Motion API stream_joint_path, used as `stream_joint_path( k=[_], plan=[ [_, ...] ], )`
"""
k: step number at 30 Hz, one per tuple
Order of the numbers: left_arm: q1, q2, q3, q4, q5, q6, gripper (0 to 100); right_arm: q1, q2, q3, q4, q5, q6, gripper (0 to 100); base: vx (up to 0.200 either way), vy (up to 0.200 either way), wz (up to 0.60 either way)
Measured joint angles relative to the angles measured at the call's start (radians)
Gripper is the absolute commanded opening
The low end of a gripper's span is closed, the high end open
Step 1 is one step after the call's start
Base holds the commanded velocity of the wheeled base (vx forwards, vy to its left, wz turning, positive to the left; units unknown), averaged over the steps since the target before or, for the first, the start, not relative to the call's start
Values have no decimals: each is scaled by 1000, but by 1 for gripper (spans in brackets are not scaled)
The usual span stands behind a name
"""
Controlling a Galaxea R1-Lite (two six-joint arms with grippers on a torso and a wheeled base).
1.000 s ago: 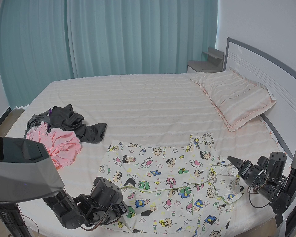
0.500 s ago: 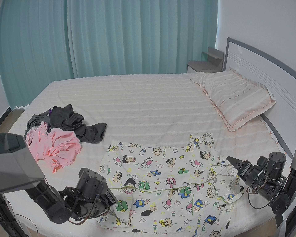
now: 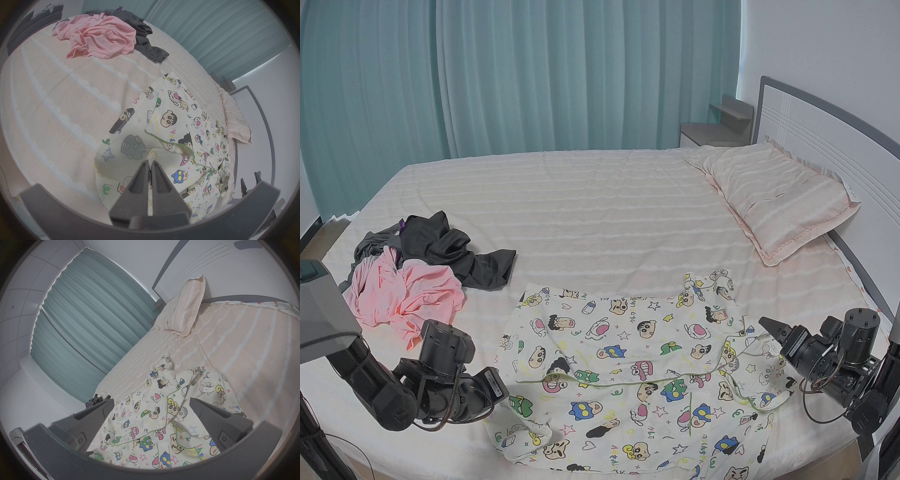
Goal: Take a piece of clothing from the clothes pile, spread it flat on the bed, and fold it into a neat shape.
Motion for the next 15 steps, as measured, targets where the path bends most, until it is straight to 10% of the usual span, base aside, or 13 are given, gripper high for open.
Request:
stream_joint_path(
  k=[15],
  plan=[
    [94, 141, -80, -184, -68, 117, 0, 1, 0, 0, 0, 0, 0, 100, 0, 0, 0]
  ],
)
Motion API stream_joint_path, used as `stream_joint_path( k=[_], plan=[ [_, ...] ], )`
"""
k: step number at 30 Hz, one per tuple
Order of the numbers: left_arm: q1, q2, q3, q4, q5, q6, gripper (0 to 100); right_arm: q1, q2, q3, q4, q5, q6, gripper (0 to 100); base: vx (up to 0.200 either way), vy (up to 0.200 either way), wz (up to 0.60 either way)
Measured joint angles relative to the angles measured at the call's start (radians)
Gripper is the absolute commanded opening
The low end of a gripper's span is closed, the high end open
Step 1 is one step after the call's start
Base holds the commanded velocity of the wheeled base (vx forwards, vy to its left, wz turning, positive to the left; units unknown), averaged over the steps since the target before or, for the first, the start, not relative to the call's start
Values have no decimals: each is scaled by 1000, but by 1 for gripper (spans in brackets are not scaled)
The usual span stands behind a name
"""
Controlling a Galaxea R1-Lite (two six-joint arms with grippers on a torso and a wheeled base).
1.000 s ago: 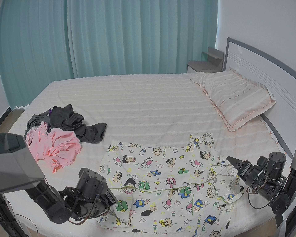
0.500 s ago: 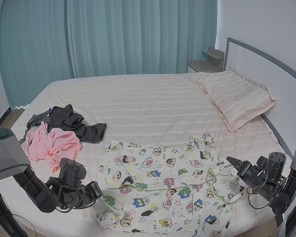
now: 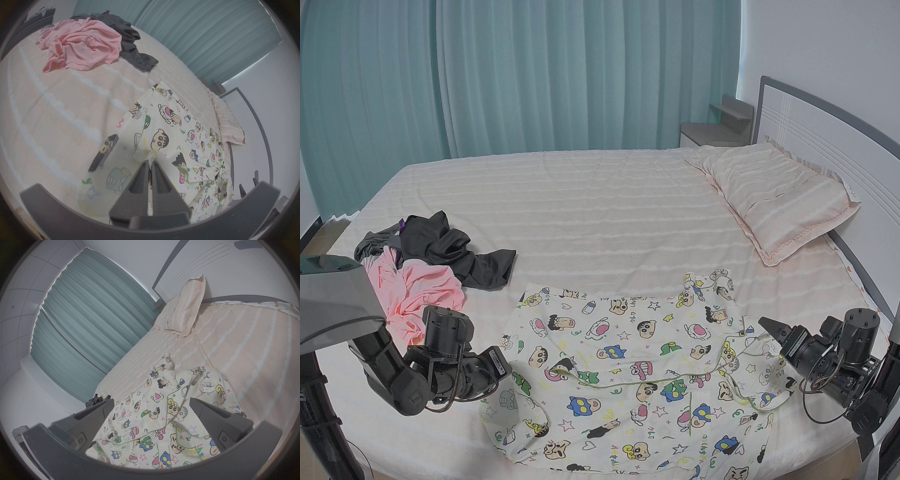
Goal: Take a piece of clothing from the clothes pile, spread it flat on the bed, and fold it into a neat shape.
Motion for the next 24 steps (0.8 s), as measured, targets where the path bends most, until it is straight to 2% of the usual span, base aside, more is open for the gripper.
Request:
stream_joint_path(
  k=[3, 4, 9, 14, 24],
  plan=[
    [8, 48, -4, -51, 0, 25, 0, -1, 0, 0, 0, 0, 0, 100, 0, 0, 0],
    [11, 66, -4, -67, 0, 35, 100, -1, 0, 0, 0, 0, 0, 100, 0, 0, 0],
    [27, 134, -26, -120, -1, 63, 100, -1, 0, 0, 0, 0, 0, 100, 0, 0, 0],
    [58, 166, -64, -122, -5, 49, 100, -1, 0, 0, 0, 0, 0, 100, 0, 0, 0],
    [71, 81, -32, -107, -36, 2, 100, -1, 0, 0, 0, 0, 0, 100, 0, 0, 0]
  ],
)
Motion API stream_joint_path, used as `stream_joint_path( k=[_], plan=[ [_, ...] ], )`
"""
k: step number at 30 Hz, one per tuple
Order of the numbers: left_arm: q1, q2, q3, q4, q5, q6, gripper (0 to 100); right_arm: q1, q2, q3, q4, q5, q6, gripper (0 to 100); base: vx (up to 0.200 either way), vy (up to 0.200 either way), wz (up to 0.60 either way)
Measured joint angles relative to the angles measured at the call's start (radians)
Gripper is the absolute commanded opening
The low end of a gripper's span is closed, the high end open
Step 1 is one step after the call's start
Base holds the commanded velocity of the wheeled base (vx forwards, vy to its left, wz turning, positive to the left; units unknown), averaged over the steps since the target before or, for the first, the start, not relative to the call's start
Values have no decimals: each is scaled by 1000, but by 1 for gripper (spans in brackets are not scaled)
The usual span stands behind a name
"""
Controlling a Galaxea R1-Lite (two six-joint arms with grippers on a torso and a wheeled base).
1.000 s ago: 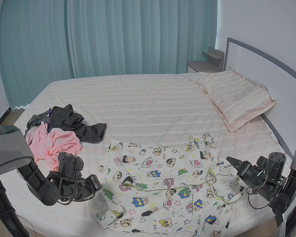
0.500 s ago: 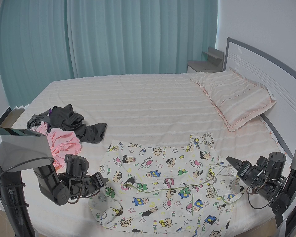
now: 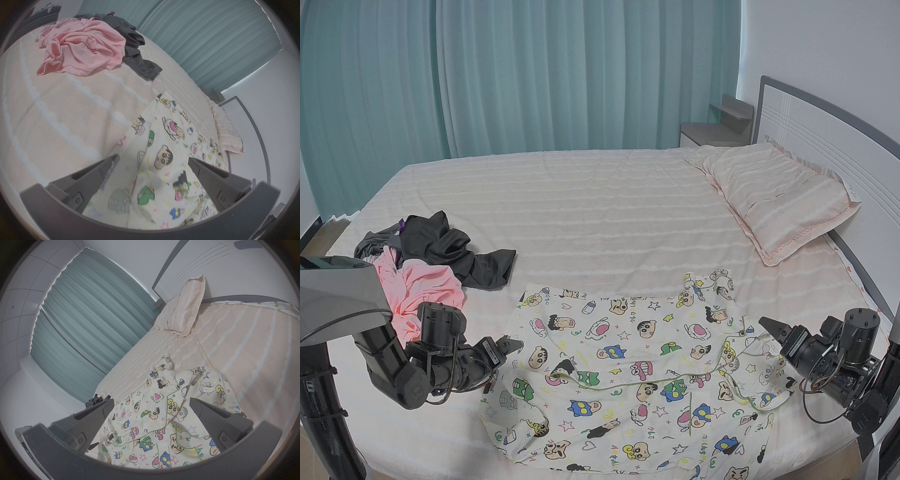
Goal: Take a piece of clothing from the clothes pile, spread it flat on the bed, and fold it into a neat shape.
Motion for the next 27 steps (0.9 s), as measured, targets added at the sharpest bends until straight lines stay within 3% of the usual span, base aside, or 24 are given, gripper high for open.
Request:
stream_joint_path(
  k=[12, 17, 27],
  plan=[
    [-195, -157, 78, 185, -20, 0, 100, 0, 0, 0, 0, 0, 1, 100, 0, 0, 0],
    [-267, -140, 18, 300, 32, 7, 100, 0, 0, 0, 0, 0, 1, 100, 0, 0, 0],
    [-313, -97, -171, 597, 83, 56, 100, 0, 0, 0, 0, 0, 1, 100, 0, 0, 0]
  ],
)
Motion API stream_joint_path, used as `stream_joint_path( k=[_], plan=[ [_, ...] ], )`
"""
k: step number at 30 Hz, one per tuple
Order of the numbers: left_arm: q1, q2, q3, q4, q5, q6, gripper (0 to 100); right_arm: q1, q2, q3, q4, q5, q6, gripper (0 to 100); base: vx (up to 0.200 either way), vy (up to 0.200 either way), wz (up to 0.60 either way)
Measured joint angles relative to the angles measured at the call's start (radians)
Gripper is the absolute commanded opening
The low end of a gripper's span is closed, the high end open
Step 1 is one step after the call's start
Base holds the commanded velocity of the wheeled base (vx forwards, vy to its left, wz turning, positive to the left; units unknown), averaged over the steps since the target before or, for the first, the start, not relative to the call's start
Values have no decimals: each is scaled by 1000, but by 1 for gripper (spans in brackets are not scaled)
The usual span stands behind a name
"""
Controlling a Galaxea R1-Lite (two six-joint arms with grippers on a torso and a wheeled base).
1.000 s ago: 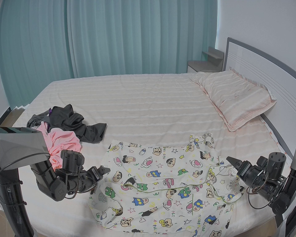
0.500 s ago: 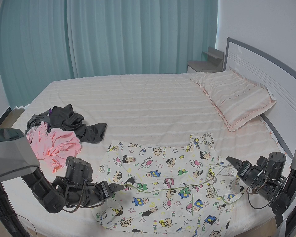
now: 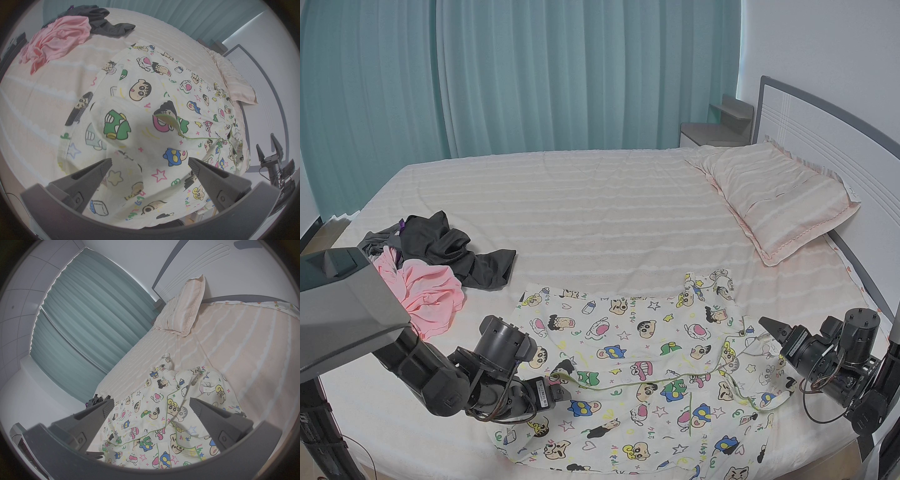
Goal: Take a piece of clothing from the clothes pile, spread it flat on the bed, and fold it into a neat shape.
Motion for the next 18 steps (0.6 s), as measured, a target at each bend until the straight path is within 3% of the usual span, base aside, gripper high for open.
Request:
stream_joint_path(
  k=[11, 16, 17, 18],
  plan=[
    [-4, 42, -31, 48, 20, 38, 100, 0, 0, 0, 0, 0, 0, 100, 0, 0, 0],
    [-4, 64, -36, 56, 64, 67, 100, 0, 0, 0, 0, 0, 0, 100, 0, 0, 0],
    [-5, 71, -34, 57, 70, 73, 0, 0, 0, 0, 0, 0, 0, 100, 0, 0, 0],
    [-5, 74, -34, 57, 73, 74, 0, 0, 0, 0, 0, 0, 0, 100, 0, 0, 0]
  ],
)
